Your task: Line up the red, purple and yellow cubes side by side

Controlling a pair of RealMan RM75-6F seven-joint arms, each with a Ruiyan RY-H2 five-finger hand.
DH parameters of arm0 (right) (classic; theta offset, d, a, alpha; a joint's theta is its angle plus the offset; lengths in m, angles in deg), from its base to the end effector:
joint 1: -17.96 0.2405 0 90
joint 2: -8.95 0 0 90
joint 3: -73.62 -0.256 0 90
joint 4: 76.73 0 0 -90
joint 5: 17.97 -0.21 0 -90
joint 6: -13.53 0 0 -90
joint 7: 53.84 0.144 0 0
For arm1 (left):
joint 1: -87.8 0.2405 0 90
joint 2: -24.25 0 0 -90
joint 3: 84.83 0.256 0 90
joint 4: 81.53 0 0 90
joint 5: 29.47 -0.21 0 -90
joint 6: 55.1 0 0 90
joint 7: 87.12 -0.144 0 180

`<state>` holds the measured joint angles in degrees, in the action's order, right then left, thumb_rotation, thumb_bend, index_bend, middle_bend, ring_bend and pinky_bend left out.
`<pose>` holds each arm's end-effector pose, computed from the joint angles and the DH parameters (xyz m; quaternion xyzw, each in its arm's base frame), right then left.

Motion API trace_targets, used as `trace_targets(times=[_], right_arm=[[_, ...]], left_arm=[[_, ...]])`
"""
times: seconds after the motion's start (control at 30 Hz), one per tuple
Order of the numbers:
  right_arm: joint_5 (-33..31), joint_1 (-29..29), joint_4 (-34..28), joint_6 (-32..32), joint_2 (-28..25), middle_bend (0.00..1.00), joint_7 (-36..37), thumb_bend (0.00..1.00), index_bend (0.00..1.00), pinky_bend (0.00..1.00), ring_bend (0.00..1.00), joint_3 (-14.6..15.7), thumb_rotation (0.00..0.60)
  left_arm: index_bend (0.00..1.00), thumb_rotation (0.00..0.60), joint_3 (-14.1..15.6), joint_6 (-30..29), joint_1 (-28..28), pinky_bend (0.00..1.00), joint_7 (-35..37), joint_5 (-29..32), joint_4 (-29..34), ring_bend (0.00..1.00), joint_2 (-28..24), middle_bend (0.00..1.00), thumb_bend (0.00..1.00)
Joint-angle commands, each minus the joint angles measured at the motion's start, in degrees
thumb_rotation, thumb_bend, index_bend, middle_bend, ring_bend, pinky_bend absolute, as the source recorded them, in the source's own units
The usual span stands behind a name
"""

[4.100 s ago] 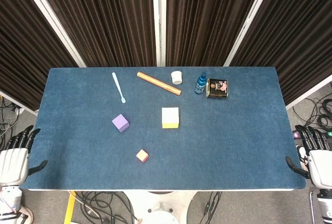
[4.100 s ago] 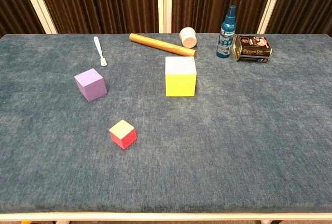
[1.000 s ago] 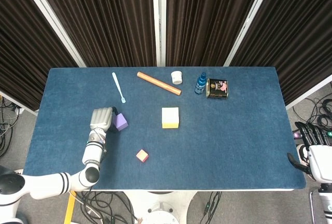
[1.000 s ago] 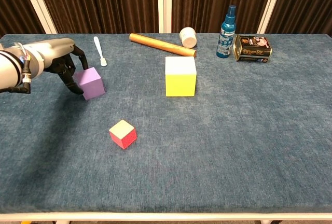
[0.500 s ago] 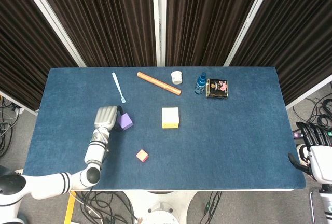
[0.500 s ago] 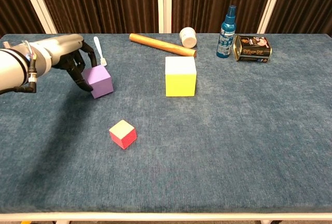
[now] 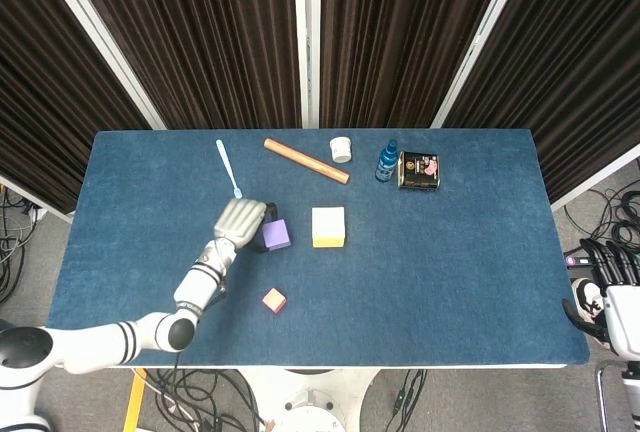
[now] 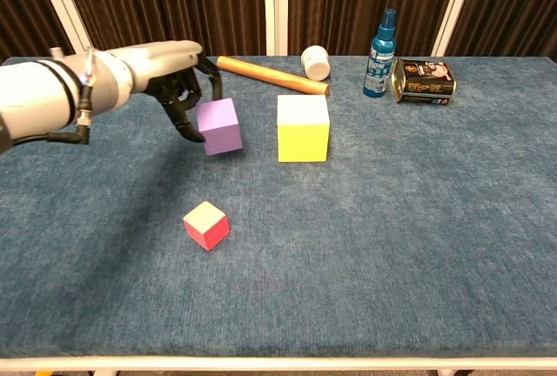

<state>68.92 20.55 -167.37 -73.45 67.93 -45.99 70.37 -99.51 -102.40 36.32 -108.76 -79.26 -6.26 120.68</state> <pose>-0.3244 -0.1705 0.1959 0.5785 -0.3874 0.4000 0.5960 -0.1135 0.3822 -0.0533 -0.7306 -0.4339 -0.3488 0.3955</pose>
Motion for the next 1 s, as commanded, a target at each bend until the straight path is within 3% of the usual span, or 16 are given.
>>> trace_targets(times=[0.03,0.63,0.87,1.0], right_arm=[[0.01,-0.06,-0.19,-0.07,-0.09,0.09,-0.16,0.2,0.0,0.08,0.0,-0.02,0.6],[-1.06,-0.63,-0.96,-0.08,-0.42,0.09,-1.2,0.2,0.0,0.08,0.0,-0.32,0.6],[-1.23,-0.7,-0.92,0.01,-0.47,0.09,-1.19,0.2,0.0,0.08,0.0,-0.43,0.6],[-1.26,-0.72,-1.06,0.04,-0.6,0.09,-1.29,0.2,0.0,0.08,0.0,-0.5,0.6]], left_arm=[[0.58,0.6,0.35,2.39,-2.15,1.0,1.62,-2.63,-4.33,0.93,1.86,0.91,0.18],[0.55,0.6,-0.41,10.66,-6.62,1.0,10.09,-6.24,-15.66,0.93,5.64,0.9,0.18],[0.49,0.6,-0.19,12.15,-7.33,1.0,11.02,-5.63,-17.49,0.93,6.61,0.89,0.18],[0.4,0.6,0.05,12.27,-7.56,1.0,11.06,-5.44,-18.1,0.93,7.14,0.88,0.17]])
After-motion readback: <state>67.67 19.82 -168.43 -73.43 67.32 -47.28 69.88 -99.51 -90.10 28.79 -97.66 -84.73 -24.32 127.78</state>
